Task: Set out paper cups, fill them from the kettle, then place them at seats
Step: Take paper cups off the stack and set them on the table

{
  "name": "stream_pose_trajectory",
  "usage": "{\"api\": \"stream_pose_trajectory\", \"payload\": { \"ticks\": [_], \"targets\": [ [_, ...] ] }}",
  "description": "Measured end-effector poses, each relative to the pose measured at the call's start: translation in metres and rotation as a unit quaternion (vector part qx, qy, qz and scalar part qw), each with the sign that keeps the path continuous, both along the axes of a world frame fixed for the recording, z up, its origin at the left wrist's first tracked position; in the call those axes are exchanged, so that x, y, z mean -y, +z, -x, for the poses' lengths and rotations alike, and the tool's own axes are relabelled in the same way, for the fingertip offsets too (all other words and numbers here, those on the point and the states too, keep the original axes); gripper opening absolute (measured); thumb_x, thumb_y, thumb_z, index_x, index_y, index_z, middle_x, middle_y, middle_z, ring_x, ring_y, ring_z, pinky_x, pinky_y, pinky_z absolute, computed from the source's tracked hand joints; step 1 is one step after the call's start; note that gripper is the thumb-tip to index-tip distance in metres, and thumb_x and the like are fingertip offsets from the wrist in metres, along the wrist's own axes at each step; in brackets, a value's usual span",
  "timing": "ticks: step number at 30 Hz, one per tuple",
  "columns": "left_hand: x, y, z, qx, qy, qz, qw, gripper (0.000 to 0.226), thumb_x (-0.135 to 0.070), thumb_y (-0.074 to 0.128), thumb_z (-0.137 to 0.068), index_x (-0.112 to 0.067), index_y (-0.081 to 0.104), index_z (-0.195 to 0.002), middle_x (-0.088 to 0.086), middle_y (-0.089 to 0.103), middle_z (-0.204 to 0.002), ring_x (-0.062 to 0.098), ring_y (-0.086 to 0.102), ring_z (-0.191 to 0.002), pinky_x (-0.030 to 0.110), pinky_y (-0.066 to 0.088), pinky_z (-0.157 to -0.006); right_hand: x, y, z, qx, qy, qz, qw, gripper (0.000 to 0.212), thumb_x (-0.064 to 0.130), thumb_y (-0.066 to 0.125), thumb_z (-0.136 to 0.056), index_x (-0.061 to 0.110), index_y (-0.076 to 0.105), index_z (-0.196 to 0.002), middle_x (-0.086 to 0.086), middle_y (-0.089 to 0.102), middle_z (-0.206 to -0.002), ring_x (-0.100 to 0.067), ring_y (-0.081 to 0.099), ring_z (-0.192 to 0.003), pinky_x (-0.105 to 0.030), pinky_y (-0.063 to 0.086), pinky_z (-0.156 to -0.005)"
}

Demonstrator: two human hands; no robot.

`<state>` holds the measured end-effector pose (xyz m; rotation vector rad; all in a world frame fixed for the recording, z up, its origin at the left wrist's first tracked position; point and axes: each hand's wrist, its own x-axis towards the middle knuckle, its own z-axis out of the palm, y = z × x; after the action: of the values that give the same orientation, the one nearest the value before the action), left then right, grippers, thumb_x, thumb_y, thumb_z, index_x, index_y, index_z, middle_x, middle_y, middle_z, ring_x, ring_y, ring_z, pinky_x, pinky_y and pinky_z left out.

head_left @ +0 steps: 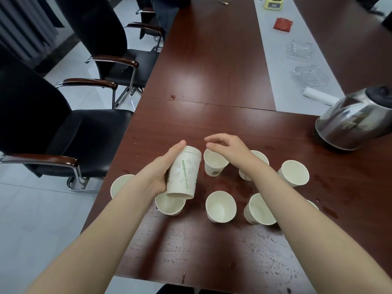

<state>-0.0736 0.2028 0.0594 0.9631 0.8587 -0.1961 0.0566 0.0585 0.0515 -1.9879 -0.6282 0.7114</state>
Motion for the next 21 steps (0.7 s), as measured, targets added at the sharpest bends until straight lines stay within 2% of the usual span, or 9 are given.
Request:
{"api": "stream_pose_trajectory", "payload": {
  "ticks": [3, 7, 9, 10, 13, 15, 18, 21],
  "targets": [
    [-0.001, 0.002, 0.001, 0.011, -0.001, -0.003, 1.0, 0.055, -0.051, 0.066, -0.08, -0.008, 0.065, -0.114, 0.008, 0.07, -0.084, 0.021, 0.067, -0.071, 0.033, 0.056, -0.065, -0.008, 0.02, 0.011, -0.085, 0.048, -0.033, 0.995, 0.013, 0.023, 0.059, -0.092, 0.021, 0.072, -0.094, 0.009, 0.07, -0.091, -0.005, 0.06, -0.089, -0.025, 0.047, -0.078],
    [-0.007, 0.002, 0.006, 0.02, -0.019, 0.0, 1.0, 0.056, -0.054, 0.064, -0.078, -0.006, 0.068, -0.107, 0.01, 0.072, -0.086, 0.022, 0.068, -0.073, 0.034, 0.055, -0.068, -0.017, 0.023, 0.02, -0.115, 0.074, -0.049, 0.989, 0.01, 0.014, 0.06, -0.091, 0.011, 0.07, -0.087, 0.007, 0.065, -0.073, 0.001, 0.058, -0.067, -0.014, 0.044, -0.066],
    [-0.009, 0.002, 0.01, 0.021, -0.022, -0.005, 1.0, 0.057, -0.055, 0.062, -0.08, -0.005, 0.068, -0.105, 0.01, 0.072, -0.086, 0.023, 0.069, -0.073, 0.035, 0.055, -0.07, -0.021, 0.023, 0.023, -0.119, 0.077, -0.056, 0.988, 0.01, 0.012, 0.061, -0.091, 0.009, 0.068, -0.085, 0.006, 0.064, -0.07, 0.004, 0.057, -0.059, -0.01, 0.043, -0.061],
    [-0.01, 0.002, 0.012, 0.023, -0.027, -0.004, 0.999, 0.061, -0.056, 0.063, -0.077, -0.004, 0.067, -0.108, 0.011, 0.072, -0.088, 0.023, 0.069, -0.074, 0.036, 0.055, -0.071, -0.023, 0.023, 0.025, -0.117, 0.082, -0.055, 0.988, 0.01, 0.012, 0.061, -0.091, 0.011, 0.068, -0.084, 0.005, 0.064, -0.071, 0.003, 0.057, -0.06, -0.011, 0.043, -0.064],
    [-0.017, 0.002, 0.02, 0.027, -0.036, 0.001, 0.999, 0.073, -0.057, 0.068, -0.067, -0.003, 0.065, -0.116, 0.014, 0.07, -0.098, 0.027, 0.068, -0.082, 0.038, 0.055, -0.075, -0.032, 0.021, 0.029, -0.122, 0.092, -0.059, 0.986, 0.014, 0.012, 0.062, -0.09, 0.014, 0.069, -0.078, -0.005, 0.063, -0.078, -0.008, 0.056, -0.069, -0.026, 0.045, -0.075],
    [-0.023, 0.004, 0.025, 0.021, -0.038, 0.007, 0.999, 0.068, -0.053, 0.067, -0.074, -0.003, 0.063, -0.119, 0.015, 0.068, -0.097, 0.029, 0.065, -0.082, 0.039, 0.054, -0.076, -0.038, 0.021, 0.033, -0.122, 0.093, -0.064, 0.986, 0.015, 0.01, 0.061, -0.09, 0.012, 0.067, -0.077, -0.009, 0.062, -0.076, -0.012, 0.055, -0.064, -0.03, 0.046, -0.071],
    [-0.031, 0.004, 0.031, 0.012, -0.026, 0.012, 1.0, 0.059, -0.046, 0.062, -0.084, -0.002, 0.06, -0.122, 0.017, 0.064, -0.097, 0.031, 0.062, -0.081, 0.04, 0.054, -0.072, -0.047, 0.023, 0.041, -0.086, 0.105, -0.061, 0.989, 0.017, 0.01, 0.06, -0.092, 0.011, 0.064, -0.075, -0.007, 0.06, -0.068, -0.007, 0.054, -0.052, -0.024, 0.046, -0.062],
    [-0.037, 0.004, 0.035, 0.006, -0.021, 0.012, 1.0, 0.048, -0.042, 0.059, -0.087, -0.002, 0.061, -0.114, 0.016, 0.065, -0.091, 0.029, 0.063, -0.074, 0.039, 0.056, -0.069, -0.055, 0.023, 0.049, -0.063, 0.096, -0.066, 0.991, 0.02, 0.01, 0.059, -0.093, 0.013, 0.062, -0.073, -0.003, 0.058, -0.063, -0.004, 0.052, -0.047, -0.02, 0.045, -0.057]
  ]
}}
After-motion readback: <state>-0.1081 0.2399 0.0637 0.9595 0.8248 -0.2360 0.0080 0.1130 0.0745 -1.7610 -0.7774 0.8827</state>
